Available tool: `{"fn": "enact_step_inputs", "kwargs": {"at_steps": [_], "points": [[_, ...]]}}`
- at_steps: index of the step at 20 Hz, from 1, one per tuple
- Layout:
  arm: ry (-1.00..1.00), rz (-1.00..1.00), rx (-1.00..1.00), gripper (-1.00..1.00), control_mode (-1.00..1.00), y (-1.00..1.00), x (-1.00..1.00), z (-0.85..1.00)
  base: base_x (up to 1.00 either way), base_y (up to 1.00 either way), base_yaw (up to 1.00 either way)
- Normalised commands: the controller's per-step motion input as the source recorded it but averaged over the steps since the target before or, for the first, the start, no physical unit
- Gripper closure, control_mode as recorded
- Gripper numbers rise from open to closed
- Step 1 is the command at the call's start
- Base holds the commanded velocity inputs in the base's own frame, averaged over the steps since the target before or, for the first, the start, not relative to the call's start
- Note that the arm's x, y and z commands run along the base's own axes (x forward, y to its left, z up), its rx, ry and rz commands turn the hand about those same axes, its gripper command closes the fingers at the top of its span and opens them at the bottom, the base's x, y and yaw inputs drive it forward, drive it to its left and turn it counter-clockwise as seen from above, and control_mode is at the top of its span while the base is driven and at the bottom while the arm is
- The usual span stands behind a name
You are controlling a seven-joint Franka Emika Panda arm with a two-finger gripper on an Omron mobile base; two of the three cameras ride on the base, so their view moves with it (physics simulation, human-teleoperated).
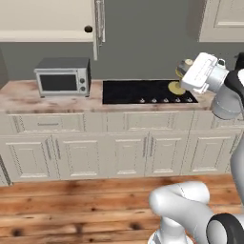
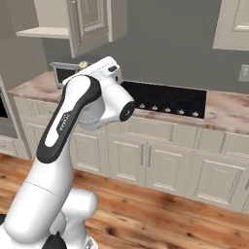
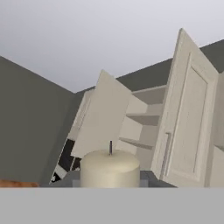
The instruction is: Pick the candle and candle from the dining table and place them in the open cabinet. Close the cabinet after placing the objects.
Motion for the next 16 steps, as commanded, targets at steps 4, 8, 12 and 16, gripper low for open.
{"fn": "enact_step_inputs", "kwargs": {"at_steps": [4,8,12,16], "points": [[0.0,0.0,0.0,1.0,1.0,0.0,0.0,0.0,0.53,0.86,0.03],[0.0,0.0,0.0,1.0,1.0,0.0,0.0,0.0,-0.19,1.0,-0.02],[0.0,0.0,0.0,1.0,1.0,0.0,0.0,0.0,-0.01,1.0,-0.06],[0.0,0.0,0.0,1.0,1.0,0.0,0.0,0.0,0.0,1.0,-0.14]]}}
